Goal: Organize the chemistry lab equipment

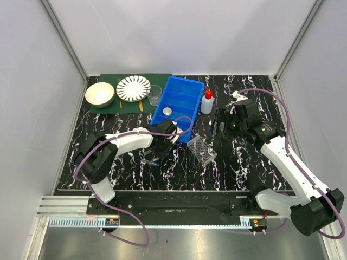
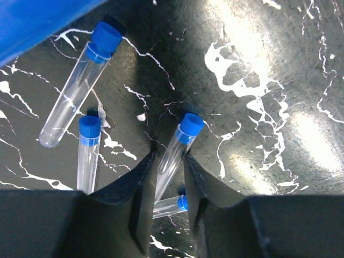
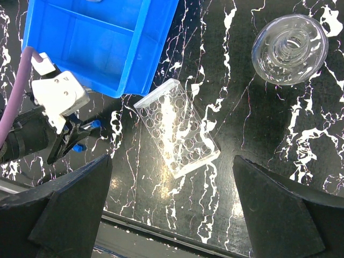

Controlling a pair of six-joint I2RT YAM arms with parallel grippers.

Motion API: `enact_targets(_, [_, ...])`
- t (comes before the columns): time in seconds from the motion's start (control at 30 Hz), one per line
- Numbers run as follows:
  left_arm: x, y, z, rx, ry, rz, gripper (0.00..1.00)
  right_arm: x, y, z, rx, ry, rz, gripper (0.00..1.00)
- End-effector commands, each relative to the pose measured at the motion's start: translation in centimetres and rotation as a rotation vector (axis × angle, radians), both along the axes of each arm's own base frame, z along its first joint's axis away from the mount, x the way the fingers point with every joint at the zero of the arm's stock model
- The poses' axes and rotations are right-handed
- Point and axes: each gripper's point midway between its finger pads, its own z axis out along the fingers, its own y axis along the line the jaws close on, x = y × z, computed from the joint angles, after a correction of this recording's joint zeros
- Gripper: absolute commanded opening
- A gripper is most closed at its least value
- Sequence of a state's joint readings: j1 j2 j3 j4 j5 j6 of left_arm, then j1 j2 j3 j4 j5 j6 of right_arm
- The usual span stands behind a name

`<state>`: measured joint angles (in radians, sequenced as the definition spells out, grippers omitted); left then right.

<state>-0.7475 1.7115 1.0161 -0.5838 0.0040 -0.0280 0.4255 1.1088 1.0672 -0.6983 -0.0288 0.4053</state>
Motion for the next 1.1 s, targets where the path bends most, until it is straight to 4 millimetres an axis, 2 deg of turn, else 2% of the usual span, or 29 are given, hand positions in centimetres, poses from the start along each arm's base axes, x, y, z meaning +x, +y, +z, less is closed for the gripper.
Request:
enact_targets(0.0, [-0.1, 0.6, -1.6, 0.054, 0.025, 0.016, 0.28, 0.6, 0.7, 1.0, 0.031, -0.04, 0.019, 1.0])
enact_targets(0.13, [-0.1, 0.7, -1.6, 0.06, 0.034, 0.023, 0.13, 0.5, 0.7, 1.0, 0.031, -0.042, 0.018, 1.0])
enact_targets(0.17, [0.0, 0.6, -1.5, 0.062, 0.03, 0.024, 0.03, 0.5, 0.6, 1.0, 0.03, -0.037, 0.015, 1.0])
enact_targets(0.2, [0.2, 0.6, -1.3, 0.06, 0.022, 0.025, 0.0, 0.4, 0.6, 1.0, 0.03, -0.037, 0.015, 1.0])
enact_targets(0.37, [0.7, 0.3, -0.2, 0.044, -0.014, 0.025, 0.0, 0.4, 0.2, 1.1, 0.02, -0.037, -0.003, 1.0])
enact_targets(0.47, [1.1, -0.3, 1.5, 0.018, -0.057, 0.012, 0.0, 0.2, -0.3, 2.0, 0.022, -0.065, -0.021, 1.0])
enact_targets(0.6, [1.4, -1.5, 5.5, -0.056, -0.163, -0.024, 0.0, -0.7, -0.7, 4.5, 0.033, -0.105, -0.015, 1.0])
enact_targets(0.67, [1.1, -2.3, 7.8, -0.113, -0.207, -0.045, 0.0, -1.6, 0.0, 5.8, 0.07, -0.102, 0.03, 1.0])
enact_targets(0.73, [0.2, -3.4, 9.5, -0.185, -0.209, -0.082, 0.0, -3.1, 1.8, 6.7, 0.152, -0.068, 0.124, 1.0])
enact_targets(0.77, [-0.3, -3.8, 11.1, -0.24, -0.226, -0.097, 0.0, -3.7, 2.3, 7.4, 0.186, -0.066, 0.155, 1.0])
enact_targets(0.83, [-2.0, -5.1, 12.8, -0.349, -0.191, -0.162, 0.0, -5.4, 3.8, 8.4, 0.267, -0.049, 0.247, 1.0])
enact_targets(0.87, [-2.7, -5.4, 14.4, -0.405, -0.2, -0.187, 0.0, -6.3, 4.1, 9.3, 0.297, -0.067, 0.283, 1.0])
enact_targets(0.97, [-5.2, -6.6, 17.0, -0.544, -0.148, -0.272, 0.0, -8.8, 4.9, 11.0, 0.371, -0.075, 0.384, 1.0])
enact_targets(1.0, [-6.6, -7.0, 17.5, -0.59, -0.097, -0.313, 0.0, -9.4, 5.1, 11.2, 0.393, -0.067, 0.404, 1.0])
enact_targets(1.07, [-8.0, -7.2, 18.9, -0.65, -0.07, -0.356, 0.0, -11.4, 5.6, 12.3, 0.463, -0.065, 0.474, 0.99])
